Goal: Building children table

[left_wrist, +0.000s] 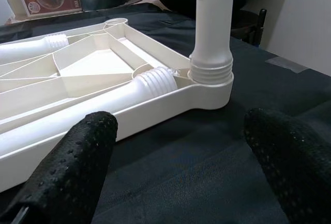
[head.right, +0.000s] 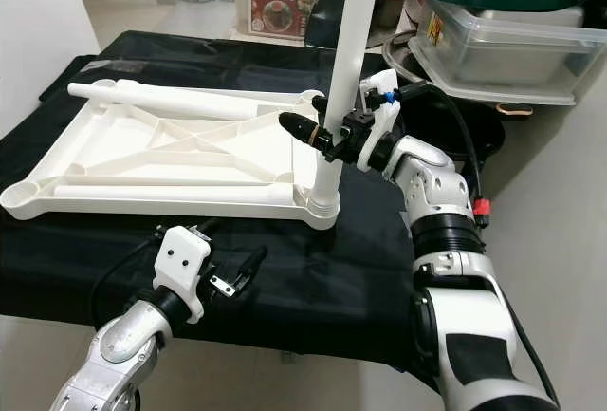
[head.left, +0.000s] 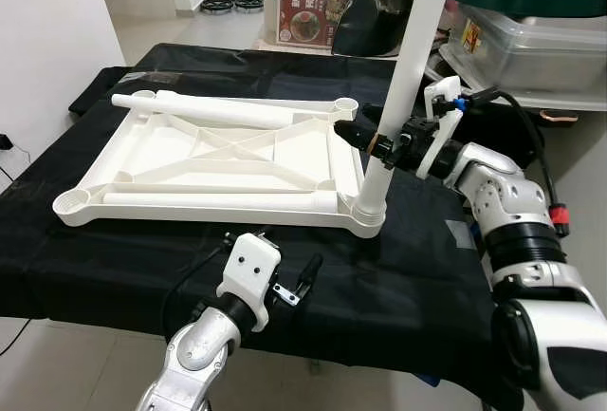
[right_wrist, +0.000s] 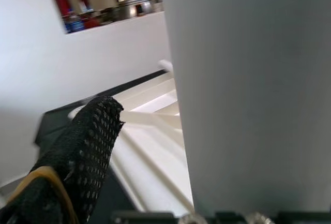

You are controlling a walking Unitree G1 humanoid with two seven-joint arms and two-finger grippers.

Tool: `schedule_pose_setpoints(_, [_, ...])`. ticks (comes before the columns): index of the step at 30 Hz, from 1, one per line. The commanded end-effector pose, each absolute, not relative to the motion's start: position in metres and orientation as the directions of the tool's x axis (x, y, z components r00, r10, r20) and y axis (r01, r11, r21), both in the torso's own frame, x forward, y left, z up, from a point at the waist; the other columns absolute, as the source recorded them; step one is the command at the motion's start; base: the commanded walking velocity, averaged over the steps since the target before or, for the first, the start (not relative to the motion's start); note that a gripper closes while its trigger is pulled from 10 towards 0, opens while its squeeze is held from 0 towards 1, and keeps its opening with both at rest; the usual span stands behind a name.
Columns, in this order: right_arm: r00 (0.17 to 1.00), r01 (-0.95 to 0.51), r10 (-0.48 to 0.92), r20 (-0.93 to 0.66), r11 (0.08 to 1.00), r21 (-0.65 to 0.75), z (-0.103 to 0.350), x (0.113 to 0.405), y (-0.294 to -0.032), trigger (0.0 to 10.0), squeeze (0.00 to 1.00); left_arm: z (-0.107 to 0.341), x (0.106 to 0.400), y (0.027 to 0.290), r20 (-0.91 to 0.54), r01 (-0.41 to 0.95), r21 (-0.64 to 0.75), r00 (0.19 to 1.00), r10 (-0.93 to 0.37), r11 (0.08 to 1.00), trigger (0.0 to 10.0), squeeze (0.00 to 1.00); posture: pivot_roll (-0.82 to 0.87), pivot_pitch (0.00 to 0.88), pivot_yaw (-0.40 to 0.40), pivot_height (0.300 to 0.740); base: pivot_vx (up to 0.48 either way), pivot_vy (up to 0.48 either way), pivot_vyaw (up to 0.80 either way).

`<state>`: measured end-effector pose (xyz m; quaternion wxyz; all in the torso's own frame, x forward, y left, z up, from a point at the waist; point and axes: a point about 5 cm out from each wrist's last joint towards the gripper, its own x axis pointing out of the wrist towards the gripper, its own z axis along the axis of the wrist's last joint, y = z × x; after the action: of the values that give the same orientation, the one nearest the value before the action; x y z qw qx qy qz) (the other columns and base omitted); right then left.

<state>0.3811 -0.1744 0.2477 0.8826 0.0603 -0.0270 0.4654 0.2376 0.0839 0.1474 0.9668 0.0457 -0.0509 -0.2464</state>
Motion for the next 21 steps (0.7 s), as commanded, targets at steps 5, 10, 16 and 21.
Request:
schedule_pose_setpoints(5, [0.460, -0.887, 0.884, 0.079, 0.454, 0.085, 0.2474, 0.3792, -0.1662, 10.0, 0.00, 0.1470, 0.2362, 0.0821, 0.076, 0.479, 0.117, 0.869, -0.489, 0.870, 10.0, 0.00, 0.15, 0.051, -0.080, 0.740, 0.000, 0.000, 0.00])
schedule_pose_setpoints(10, [0.450, -0.892, 0.889, 0.085, 0.443, 0.088, 0.2488, 0.3796, -0.1676, 8.2, 0.00, 0.1469, 0.2360, 0.0824, 0.076, 0.480, 0.116, 0.869, -0.489, 0.870, 10.0, 0.00, 0.15, 0.049, -0.080, 0.740, 0.000, 0.000, 0.00])
schedule_pose_setpoints(16, [0.464, -0.885, 0.881, 0.093, 0.458, 0.081, 0.2460, 0.3815, -0.1673, 0.0, 0.00, 0.1469, 0.2361, 0.0817, 0.078, 0.483, 0.116, 0.867, -0.493, 0.868, 10.0, 0.00, 0.16, 0.043, -0.080, 0.740, 0.000, 0.000, 0.00])
schedule_pose_setpoints(21, [0.562, -0.827, 0.820, 0.113, 0.556, 0.075, 0.2444, 0.3869, -0.1716, 0.0, 0.00, 0.1474, 0.2374, 0.0821, 0.079, 0.480, 0.118, 0.868, -0.490, 0.869, 10.0, 0.00, 0.16, 0.044, -0.082, 0.740, 0.000, 0.000, 0.00])
